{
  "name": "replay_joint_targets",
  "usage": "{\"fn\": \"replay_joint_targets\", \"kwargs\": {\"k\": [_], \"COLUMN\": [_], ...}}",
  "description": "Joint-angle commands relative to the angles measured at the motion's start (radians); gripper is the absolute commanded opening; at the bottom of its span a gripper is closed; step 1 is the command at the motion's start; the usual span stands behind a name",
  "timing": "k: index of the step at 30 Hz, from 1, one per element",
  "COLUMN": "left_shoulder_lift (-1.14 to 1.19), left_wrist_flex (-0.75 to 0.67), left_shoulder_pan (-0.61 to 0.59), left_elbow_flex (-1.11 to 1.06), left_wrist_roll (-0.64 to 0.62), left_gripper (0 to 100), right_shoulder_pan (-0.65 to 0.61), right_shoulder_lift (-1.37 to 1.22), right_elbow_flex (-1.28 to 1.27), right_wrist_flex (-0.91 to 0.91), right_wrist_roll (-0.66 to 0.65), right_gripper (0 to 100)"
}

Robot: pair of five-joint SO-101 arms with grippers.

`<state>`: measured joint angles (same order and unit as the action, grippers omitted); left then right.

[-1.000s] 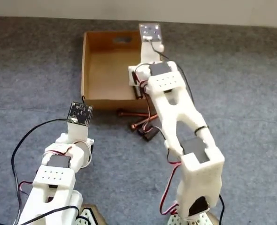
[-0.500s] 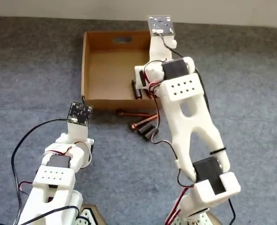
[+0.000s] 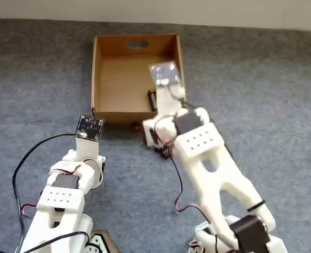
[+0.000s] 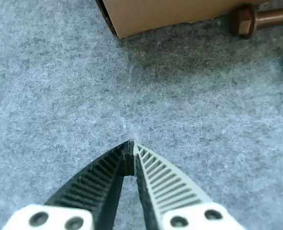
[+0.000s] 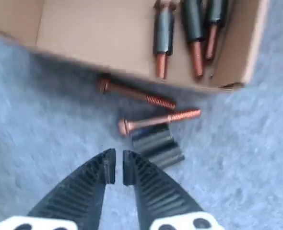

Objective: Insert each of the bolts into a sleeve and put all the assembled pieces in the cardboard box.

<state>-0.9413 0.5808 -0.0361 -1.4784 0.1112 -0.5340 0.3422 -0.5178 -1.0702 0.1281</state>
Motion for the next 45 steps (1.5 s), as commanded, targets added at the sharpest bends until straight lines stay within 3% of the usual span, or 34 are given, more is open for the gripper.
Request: {"fn": "replay_joint_targets", "kwargs": {"k": [1, 7, 18, 33, 38, 45], "left_shoulder_lift": [-0.015, -0.015, -0.015, -0.015, -0.015, -0.015], "left_wrist_flex": [-0.015, -0.015, -0.017, -0.017, -0.017, -0.017], "left_shoulder_pan": [0.01, 0.01, 0.01, 0.01, 0.01, 0.01], "left_elbow_flex": [0.007, 0.007, 0.007, 0.007, 0.007, 0.005], "left_wrist_roll": [0.009, 0.009, 0.009, 0.009, 0.009, 0.009], "left_gripper": [1, 1, 1, 1, 1, 1], "right_shoulder_pan": [-0.021, -0.016, 0.039, 0.061, 0.061, 0.061], "right_shoulder_lift": [0.054, -0.024, -0.275, -0.303, -0.303, -0.298], "right_elbow_flex": [-0.133, -0.18, -0.113, -0.102, -0.102, -0.11], "right_wrist_flex": [0.071, 0.099, 0.213, 0.217, 0.217, 0.211], "right_wrist_roll": [-0.126, -0.258, -0.319, -0.423, -0.419, -0.419], "right_gripper": [13.4, 21.6, 21.7, 21.7, 20.3, 10.7]}}
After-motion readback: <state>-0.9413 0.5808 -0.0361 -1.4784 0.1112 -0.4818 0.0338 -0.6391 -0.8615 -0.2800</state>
